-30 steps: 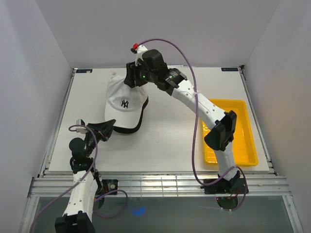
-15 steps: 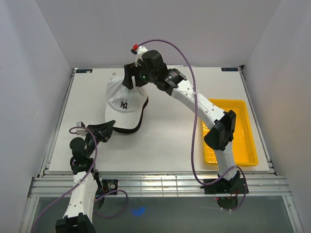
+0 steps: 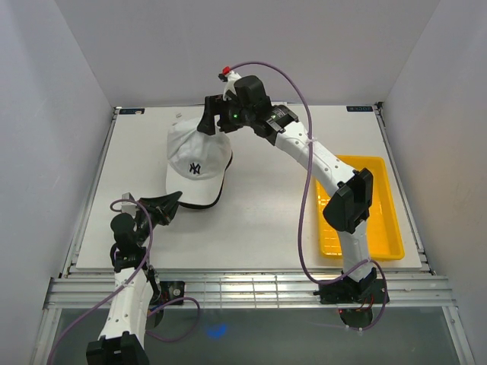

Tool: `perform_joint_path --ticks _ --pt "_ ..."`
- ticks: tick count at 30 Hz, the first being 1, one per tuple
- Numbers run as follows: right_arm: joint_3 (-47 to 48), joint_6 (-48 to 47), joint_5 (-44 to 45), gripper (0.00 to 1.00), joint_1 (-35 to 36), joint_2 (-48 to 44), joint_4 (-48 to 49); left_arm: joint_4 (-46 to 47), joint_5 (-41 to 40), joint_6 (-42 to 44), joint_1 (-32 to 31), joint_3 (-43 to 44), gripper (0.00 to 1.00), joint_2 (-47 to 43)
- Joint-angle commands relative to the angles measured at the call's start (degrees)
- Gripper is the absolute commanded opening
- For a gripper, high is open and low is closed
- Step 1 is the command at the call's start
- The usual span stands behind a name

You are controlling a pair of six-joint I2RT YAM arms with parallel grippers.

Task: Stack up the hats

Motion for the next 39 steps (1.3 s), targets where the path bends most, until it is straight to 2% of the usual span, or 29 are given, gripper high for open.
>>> perform_joint_path --ticks 1,9,34,39 --pt "0.14 3.3 -2.65 0.83 -1.96 -2.91 4.07 -9.43 -2.89 2.02 0.21 -4.76 0.0 1.04" --pt "-2.32 6.03 -7.75 0.86 -3.28 -3.96 9.43 -11.8 -3.85 1.76 0.13 -4.24 0.0 0.43" --pt "2.95 7.17 -8.37 0.84 -3.89 7.2 5.65 -22.97 -7.37 4.04 0.13 1.39 0.0 3.33" --pt "2.34 7.26 -8.37 0.8 -3.98 8.35 5.83 -25.07 -8.16 5.18 0.13 2.53 0.0 4.99"
